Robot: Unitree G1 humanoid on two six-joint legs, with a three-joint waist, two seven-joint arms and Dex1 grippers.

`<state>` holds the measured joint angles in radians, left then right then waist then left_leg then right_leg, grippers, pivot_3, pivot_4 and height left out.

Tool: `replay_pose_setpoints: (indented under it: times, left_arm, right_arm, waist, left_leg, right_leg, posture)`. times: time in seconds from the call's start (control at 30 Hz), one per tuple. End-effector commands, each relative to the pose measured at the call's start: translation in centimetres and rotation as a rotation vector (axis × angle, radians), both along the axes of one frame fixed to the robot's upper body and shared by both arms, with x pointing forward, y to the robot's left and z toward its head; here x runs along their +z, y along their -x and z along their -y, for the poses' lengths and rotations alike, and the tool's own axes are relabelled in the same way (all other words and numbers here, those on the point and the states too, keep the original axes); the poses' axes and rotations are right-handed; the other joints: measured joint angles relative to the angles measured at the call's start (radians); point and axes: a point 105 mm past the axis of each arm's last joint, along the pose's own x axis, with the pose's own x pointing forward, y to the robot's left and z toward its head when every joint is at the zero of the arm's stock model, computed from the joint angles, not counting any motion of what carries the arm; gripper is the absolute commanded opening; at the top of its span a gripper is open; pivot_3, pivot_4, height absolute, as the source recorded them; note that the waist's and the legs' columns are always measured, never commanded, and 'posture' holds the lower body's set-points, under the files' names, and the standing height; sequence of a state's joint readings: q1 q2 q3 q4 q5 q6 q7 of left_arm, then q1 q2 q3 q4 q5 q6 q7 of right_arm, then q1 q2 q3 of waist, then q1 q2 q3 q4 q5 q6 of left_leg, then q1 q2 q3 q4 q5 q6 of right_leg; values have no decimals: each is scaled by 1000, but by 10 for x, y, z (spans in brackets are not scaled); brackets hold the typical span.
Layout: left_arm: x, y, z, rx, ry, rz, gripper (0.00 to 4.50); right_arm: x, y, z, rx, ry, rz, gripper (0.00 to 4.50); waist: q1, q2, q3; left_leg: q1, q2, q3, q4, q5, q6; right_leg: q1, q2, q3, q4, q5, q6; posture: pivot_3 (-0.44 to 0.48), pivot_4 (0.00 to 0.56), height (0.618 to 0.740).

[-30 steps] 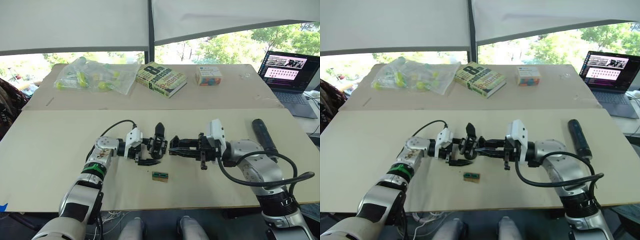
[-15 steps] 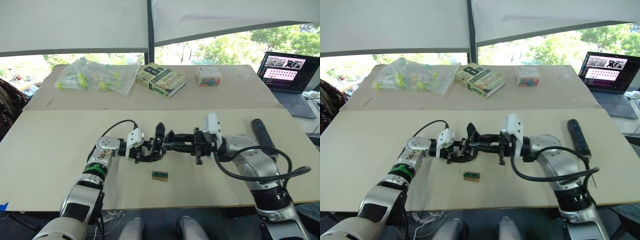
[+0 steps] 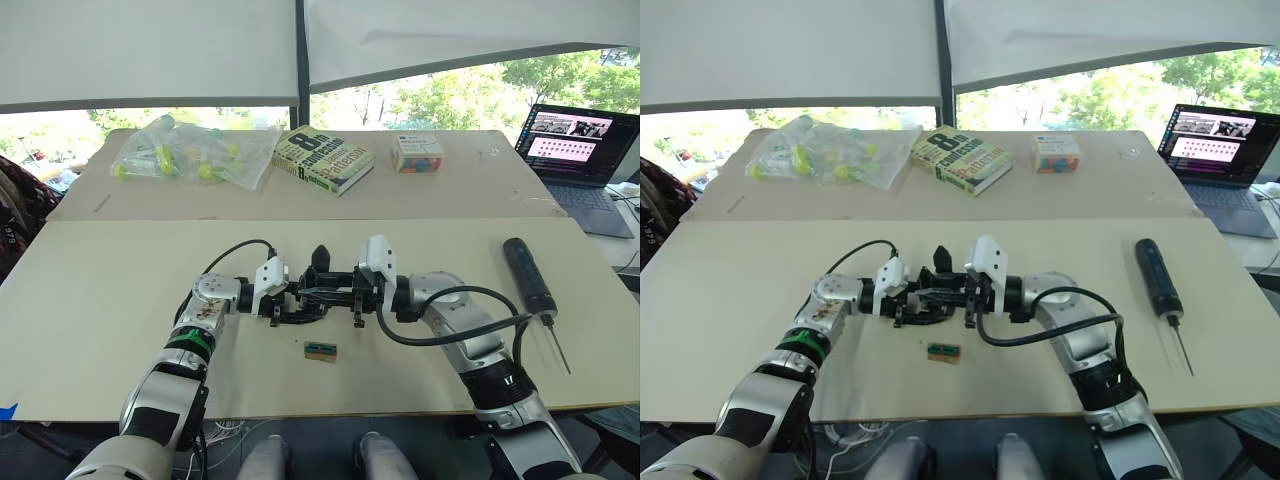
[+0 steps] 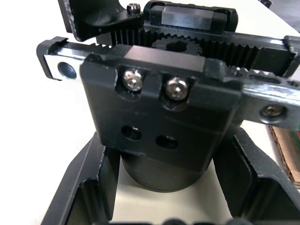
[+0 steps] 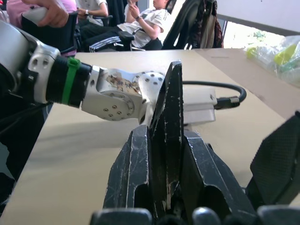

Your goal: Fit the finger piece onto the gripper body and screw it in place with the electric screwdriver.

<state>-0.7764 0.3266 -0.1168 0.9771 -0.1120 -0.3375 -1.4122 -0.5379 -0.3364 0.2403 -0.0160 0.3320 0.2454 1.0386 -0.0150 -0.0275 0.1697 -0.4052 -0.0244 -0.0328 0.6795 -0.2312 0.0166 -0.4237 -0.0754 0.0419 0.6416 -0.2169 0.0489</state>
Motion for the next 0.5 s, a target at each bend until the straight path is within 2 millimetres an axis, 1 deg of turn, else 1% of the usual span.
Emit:
replay_pose_setpoints:
  times: [0.03, 0.27, 0.5]
  left_arm:
    - [-4, 2, -3, -4, -36, -15, 2327]
    - [-3, 0, -4, -2, -43, -18, 2327]
    - [-3, 0, -5, -4, -49, -17, 2327]
  right_arm:
    - [9, -3, -6, 11, -17, 55, 394]
    - [-1, -5, -7, 5, 2, 29, 394]
    - [-11, -5, -3, -10, 46, -17, 394]
  waist:
    - [0, 0, 0]
    - [-2, 0, 0]
    - [-3, 0, 0]
  left_leg:
    - [0, 0, 0, 0, 0, 0]
    - [1, 0, 0, 0, 0, 0]
    - [1, 0, 0, 0, 0, 0]
  right_leg:
    - [0, 0, 0, 0, 0, 0]
    - [0, 0, 0, 0, 0, 0]
    - [0, 0, 0, 1, 0, 0]
  posture:
    - [0, 150, 740]
    - [0, 150, 740]
    - [0, 150, 740]
